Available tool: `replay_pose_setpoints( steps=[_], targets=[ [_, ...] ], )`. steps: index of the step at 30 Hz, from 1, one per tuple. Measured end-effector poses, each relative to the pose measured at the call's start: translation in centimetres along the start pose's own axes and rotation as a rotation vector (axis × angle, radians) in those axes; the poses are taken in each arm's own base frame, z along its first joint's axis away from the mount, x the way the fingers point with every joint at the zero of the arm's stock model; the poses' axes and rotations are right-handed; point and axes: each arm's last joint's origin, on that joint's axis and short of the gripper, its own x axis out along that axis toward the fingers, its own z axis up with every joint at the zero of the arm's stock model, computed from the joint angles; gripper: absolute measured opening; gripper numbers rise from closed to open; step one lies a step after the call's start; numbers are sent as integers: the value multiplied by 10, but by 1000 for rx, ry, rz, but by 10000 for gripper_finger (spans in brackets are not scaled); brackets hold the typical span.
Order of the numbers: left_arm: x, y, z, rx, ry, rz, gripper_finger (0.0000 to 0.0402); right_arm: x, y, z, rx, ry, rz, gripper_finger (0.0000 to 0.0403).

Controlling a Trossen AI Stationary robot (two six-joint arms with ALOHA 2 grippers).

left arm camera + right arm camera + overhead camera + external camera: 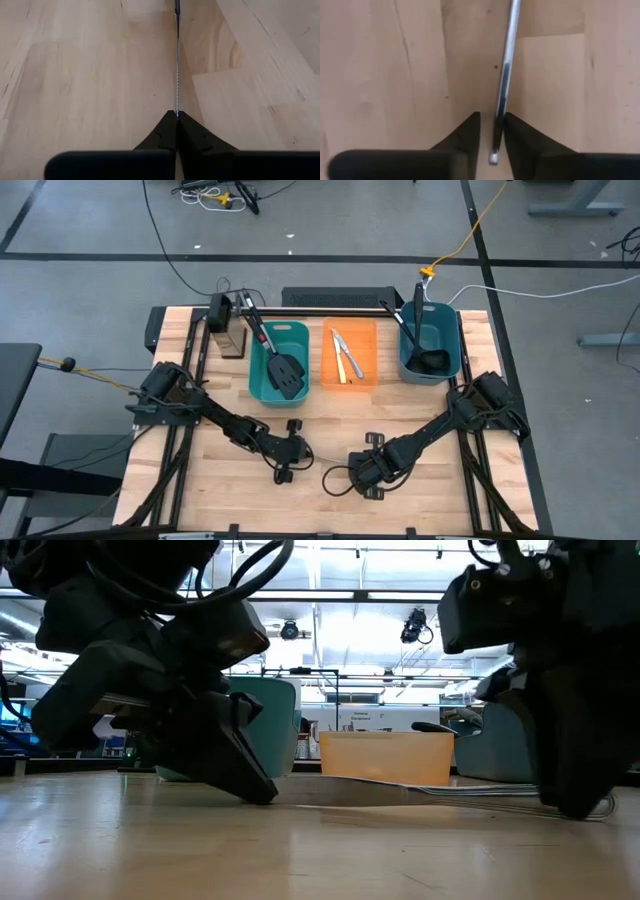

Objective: Pick & Place Kitchen Items
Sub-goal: Put the silver knife into the orange bin

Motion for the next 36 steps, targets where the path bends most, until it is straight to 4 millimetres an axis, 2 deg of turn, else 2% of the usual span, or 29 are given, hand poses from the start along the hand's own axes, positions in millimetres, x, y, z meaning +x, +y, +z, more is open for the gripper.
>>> replay_pose_setpoints(
  steps=[5,8,11,16,20,24,29,36],
  targets=[
    [0,0,-1,-7,3,0,5,-1,-3,1,39,16,8,134],
    [0,0,-1,-9,4,-1,4,0,-4,0,45,17,-4,139],
    [0,-1,-1,-10,5,-1,5,2,-7,-3,51,29,-7,112],
    [0,-1,-1,-5,5,-7,4,8,-10,-8,61,24,13,28],
    [0,-1,-1,-6,2,-10,8,9,-11,-7,61,22,18,24],
    [-8,-2,5,15,-10,-49,41,9,-13,-7,54,34,28,28],
    [-41,-1,20,40,9,-86,78,10,-12,-6,41,27,23,25],
    [-111,2,41,107,-41,13,88,10,-12,-6,41,19,26,25]
  ],
)
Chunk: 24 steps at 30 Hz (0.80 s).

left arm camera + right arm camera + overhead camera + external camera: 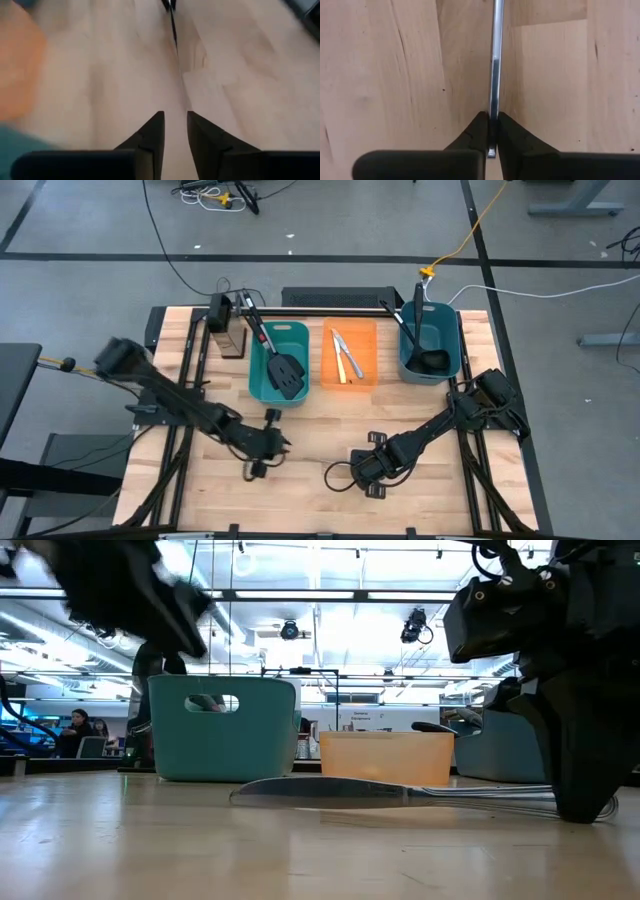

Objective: Pick & Place Kitchen Items
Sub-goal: Put the silver knife into the orange bin

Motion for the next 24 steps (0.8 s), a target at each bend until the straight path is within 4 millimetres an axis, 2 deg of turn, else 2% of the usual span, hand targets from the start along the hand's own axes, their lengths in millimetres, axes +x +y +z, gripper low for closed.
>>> replay_pose_setpoints(
  steps=[6,10,13,17,20,24],
  targets=[
    [-73,12,9,30,-97,23,48,0,0,0,4,-16,-12,25],
    [-121,28,3,-15,-204,129,8,0,2,0,1,-30,-20,26],
    [-149,42,-10,-109,-325,193,7,1,3,0,-2,-43,-23,27],
    [-164,58,-42,-223,-462,222,4,0,4,0,-6,-67,-38,27],
    [-161,61,-67,-250,-531,198,4,0,6,1,-20,-87,-41,26],
    [-156,63,-89,-286,-627,178,3,0,6,3,-30,-116,-47,25]
  ],
)
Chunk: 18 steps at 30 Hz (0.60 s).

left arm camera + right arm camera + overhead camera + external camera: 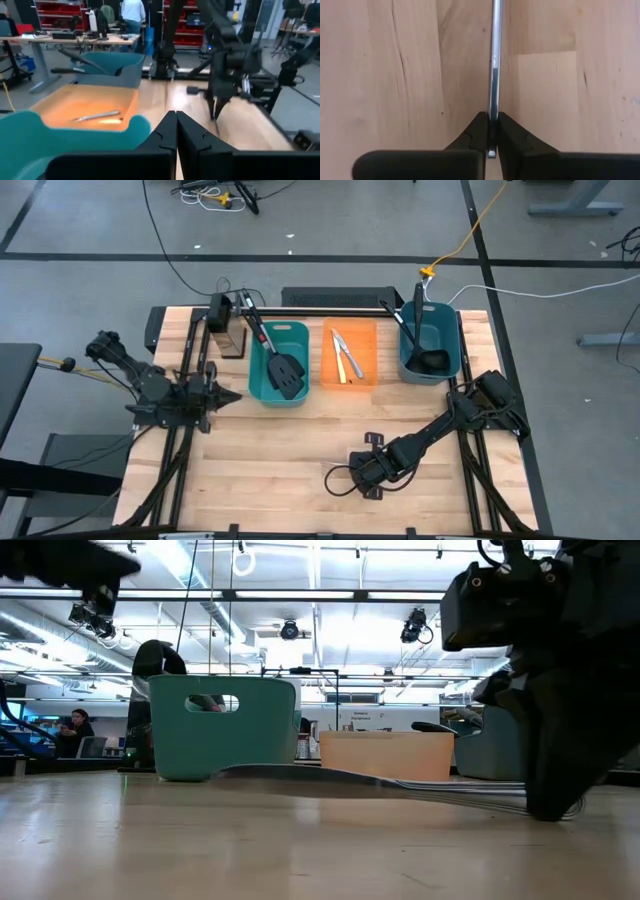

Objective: Pick & Place Kitchen Items
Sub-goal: Put the silver knife into the orange bin

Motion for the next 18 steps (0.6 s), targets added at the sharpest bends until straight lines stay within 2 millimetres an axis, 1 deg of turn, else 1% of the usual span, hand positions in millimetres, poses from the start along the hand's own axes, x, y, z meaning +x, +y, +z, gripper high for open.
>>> replay_pose_setpoints(
  steps=[2,6,9,14,16,18],
  targets=[
    [0,2,-14,5,4,4,2,0,0,1,-8,-10,1,25],
    [0,5,-31,8,10,38,2,-2,1,2,-16,-40,-8,25],
    [1,5,-38,13,15,40,4,-9,-2,4,-29,-72,-27,25],
    [1,5,-41,30,28,54,4,-43,-5,15,-76,-207,-10,25],
    [1,5,-42,31,29,52,5,-65,-8,19,-105,-285,-1,25],
    [1,5,-42,31,30,46,7,-90,-11,24,-127,-388,3,25]
  ],
)
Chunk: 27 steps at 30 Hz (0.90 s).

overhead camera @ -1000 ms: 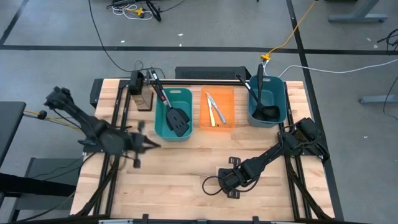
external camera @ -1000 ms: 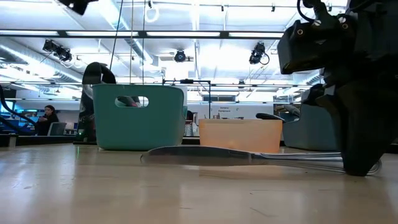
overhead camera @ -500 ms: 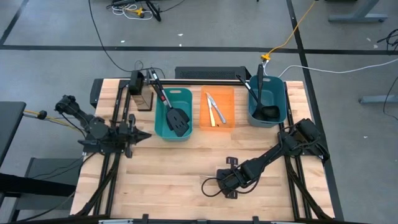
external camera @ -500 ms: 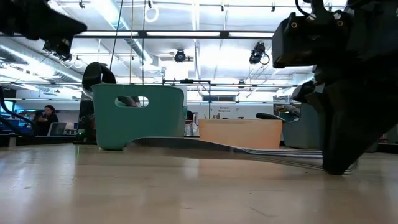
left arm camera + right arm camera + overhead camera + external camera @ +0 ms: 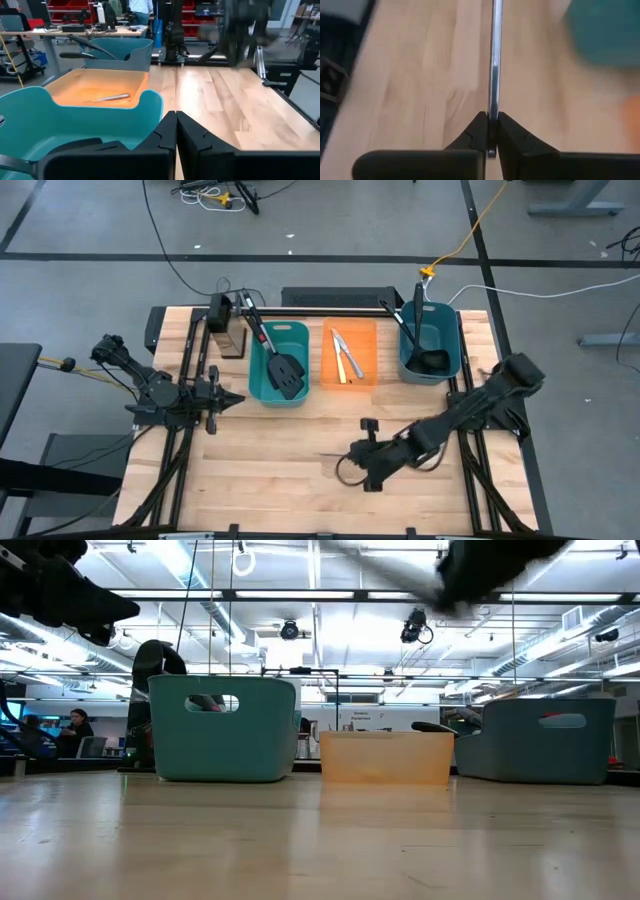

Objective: Pick & Place Kitchen Items
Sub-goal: Put the silver knife into the orange bin

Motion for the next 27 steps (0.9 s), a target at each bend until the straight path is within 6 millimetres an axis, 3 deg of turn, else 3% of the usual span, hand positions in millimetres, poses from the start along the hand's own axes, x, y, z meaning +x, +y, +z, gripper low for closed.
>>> replay_pose_setpoints(
  steps=[7,13,20,27],
  targets=[
    [0,0,0,-1,2,-17,14,-81,-28,23,-63,-276,-53,25],
    [0,-1,0,-1,2,-19,8,-125,-57,-1,-30,-502,-69,25],
    [0,-1,0,-1,3,-20,15,-135,-88,-67,92,-762,-66,25],
    [0,-1,0,0,3,-20,13,-125,-107,-120,176,-936,-83,25]
  ],
)
